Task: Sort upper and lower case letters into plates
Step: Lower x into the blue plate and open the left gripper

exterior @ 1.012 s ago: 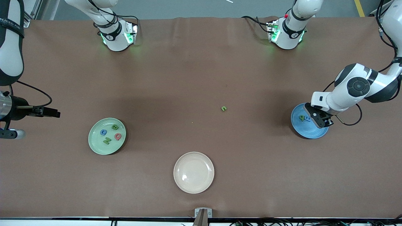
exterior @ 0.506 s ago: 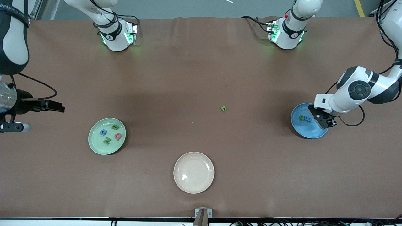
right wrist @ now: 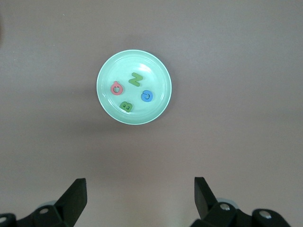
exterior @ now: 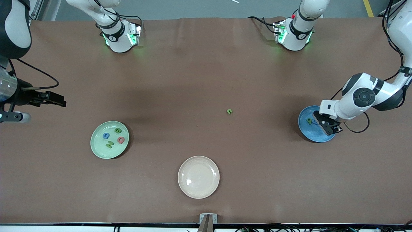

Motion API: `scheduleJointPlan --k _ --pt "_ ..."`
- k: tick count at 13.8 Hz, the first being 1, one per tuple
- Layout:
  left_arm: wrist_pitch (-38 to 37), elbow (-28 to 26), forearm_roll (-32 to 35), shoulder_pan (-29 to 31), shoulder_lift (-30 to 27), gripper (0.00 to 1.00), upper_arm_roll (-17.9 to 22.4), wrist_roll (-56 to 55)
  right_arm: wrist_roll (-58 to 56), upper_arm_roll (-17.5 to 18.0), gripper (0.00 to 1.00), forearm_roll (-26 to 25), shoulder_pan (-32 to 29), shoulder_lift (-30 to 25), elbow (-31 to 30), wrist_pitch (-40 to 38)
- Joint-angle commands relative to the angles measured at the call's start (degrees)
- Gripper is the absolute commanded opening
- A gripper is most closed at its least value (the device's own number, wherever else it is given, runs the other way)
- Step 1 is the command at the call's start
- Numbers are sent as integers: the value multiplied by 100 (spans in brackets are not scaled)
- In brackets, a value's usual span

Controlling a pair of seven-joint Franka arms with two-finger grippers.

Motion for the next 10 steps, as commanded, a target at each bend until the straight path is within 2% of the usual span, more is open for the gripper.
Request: scheduleJointPlan --k 1,2,5,6,7,10 --pt "196 89 106 -161 51 18 218 60 -8 -10 100 -76 87 -516 -565 154" --pt "205 97 106 -188 51 21 245 51 -8 -45 100 -85 192 -568 -574 136" --pt "197 124 98 -188 16 49 236 68 -8 -142 100 -85 255 -709 -565 31" --pt "197 124 97 -188 -11 52 228 42 1 -142 100 -85 237 -770 -565 -4" --pt "188 124 80 -188 -28 62 210 51 1 -142 100 -76 220 -832 -557 -40" --pt "-39 229 -252 -179 -55 75 -61 7 -8 -142 100 -67 193 -937 -548 -136"
